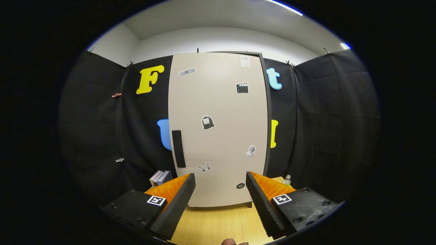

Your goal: Open the shoe cabinet door, grab the shoes and put them into the shoe cabinet, then close the shoe cabinet door.

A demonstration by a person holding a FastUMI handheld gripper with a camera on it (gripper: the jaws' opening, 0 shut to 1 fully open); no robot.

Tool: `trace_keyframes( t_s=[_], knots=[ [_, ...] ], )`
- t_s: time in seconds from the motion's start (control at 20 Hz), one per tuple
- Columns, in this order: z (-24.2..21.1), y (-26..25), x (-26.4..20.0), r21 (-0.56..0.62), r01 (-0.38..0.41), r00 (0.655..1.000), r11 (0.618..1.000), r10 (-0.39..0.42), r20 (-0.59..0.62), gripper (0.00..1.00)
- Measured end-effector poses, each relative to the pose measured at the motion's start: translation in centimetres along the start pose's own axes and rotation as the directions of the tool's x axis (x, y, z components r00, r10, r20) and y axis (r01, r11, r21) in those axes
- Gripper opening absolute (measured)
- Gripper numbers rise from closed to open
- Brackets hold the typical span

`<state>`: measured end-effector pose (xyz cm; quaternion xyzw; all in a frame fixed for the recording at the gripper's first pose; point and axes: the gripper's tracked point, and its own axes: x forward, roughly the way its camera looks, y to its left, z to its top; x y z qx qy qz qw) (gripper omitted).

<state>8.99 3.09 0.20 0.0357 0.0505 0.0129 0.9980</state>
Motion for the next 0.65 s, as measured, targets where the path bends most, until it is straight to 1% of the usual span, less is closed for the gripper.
trace_keyframes(
  t_s=[0.3,0.65],
  knots=[
    [0.48,-0.02,-0.35,0.000,-0.013,1.000,1.000,0.013,0.012,0.98],
    [0.34,-0.79,0.26,-0.002,-0.004,1.000,1.000,0.005,0.015,0.98]
  ],
)
